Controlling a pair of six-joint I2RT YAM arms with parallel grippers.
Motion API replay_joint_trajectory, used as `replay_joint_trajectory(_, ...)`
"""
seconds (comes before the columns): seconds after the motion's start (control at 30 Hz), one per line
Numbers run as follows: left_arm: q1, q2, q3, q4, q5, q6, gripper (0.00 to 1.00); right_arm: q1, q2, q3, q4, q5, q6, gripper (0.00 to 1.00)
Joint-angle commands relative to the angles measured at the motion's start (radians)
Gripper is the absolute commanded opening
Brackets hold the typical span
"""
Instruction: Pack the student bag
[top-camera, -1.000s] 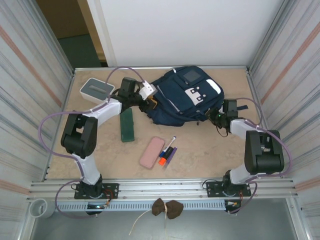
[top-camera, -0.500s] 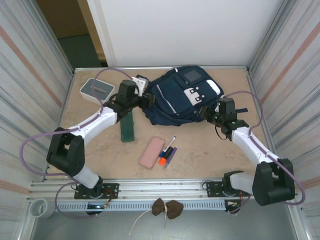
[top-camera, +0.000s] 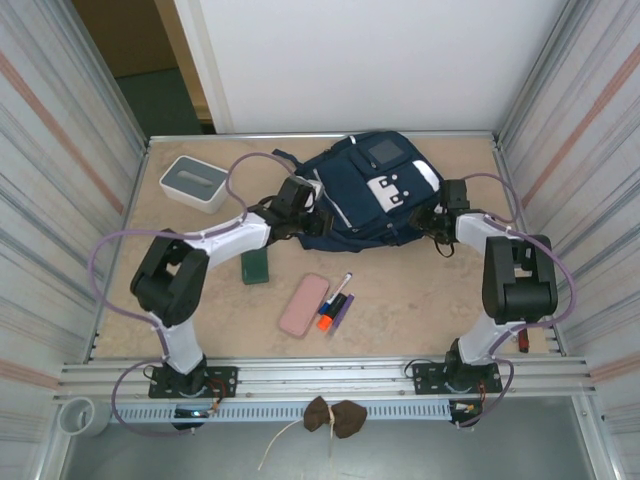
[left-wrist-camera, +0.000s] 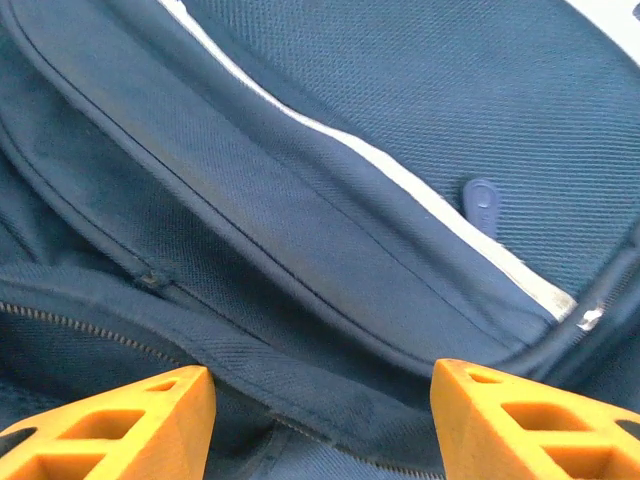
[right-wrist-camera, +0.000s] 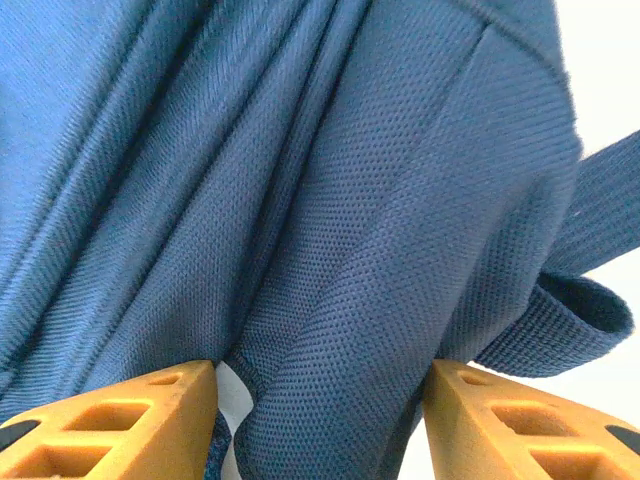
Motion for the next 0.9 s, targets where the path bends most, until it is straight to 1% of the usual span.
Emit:
replay_joint_trajectory(0.0, 0.037, 0.04, 0.05, -0.041, -0.051, 0.013, 0.59, 0.062, -0.018, -0.027, -0.026, -0.032, 0.017, 0.54)
replay_joint_trajectory(0.13, 0.112, 0.062, 0.099, -0.081, -0.039, 0.03, 0.59, 0.164, -0.055, -0.079, 0.005, -0.044, 0.078, 0.52)
replay_joint_trajectory(0.23, 0.158, 0.032, 0.137, -0.12, -0.037, 0.048, 0.59, 0.26, -0.089, -0.089, 0.012, -0.047, 0.103, 0.53)
replay_joint_trajectory(0.33, 0.168, -0.036, 0.129, -0.121, -0.052, 0.071, 0.6, 0.319, -0.15, -0.088, -0.025, -0.016, 0.103, 0.55)
replay_joint_trajectory(0.43, 0.159, -0.104, 0.082, -0.116, -0.041, 0.046, 0.6, 0.331, -0.231, -0.092, -0.071, 0.01, 0.093, 0.56)
replay_joint_trajectory(0.53, 0.124, -0.164, 0.001, -0.072, -0.024, -0.008, 0.61, 0.328, -0.304, -0.085, -0.128, 0.048, 0.068, 0.57)
replay_joint_trajectory(0.63, 0.053, -0.189, -0.037, -0.041, -0.027, -0.049, 0.62, 0.313, -0.327, -0.073, -0.123, 0.042, 0.038, 0.58)
replay_joint_trajectory(0.7, -0.002, -0.171, -0.029, -0.036, -0.056, -0.059, 0.63, 0.289, -0.297, -0.067, -0.063, -0.015, 0.026, 0.58)
replay_joint_trajectory(0.77, -0.061, -0.126, 0.013, -0.057, -0.08, -0.063, 0.62, 0.257, -0.227, -0.049, -0.012, -0.085, 0.032, 0.56)
replay_joint_trajectory(0.87, -0.14, -0.034, 0.108, -0.12, -0.166, -0.044, 0.61, 0.219, -0.164, -0.037, 0.026, -0.124, 0.043, 0.53)
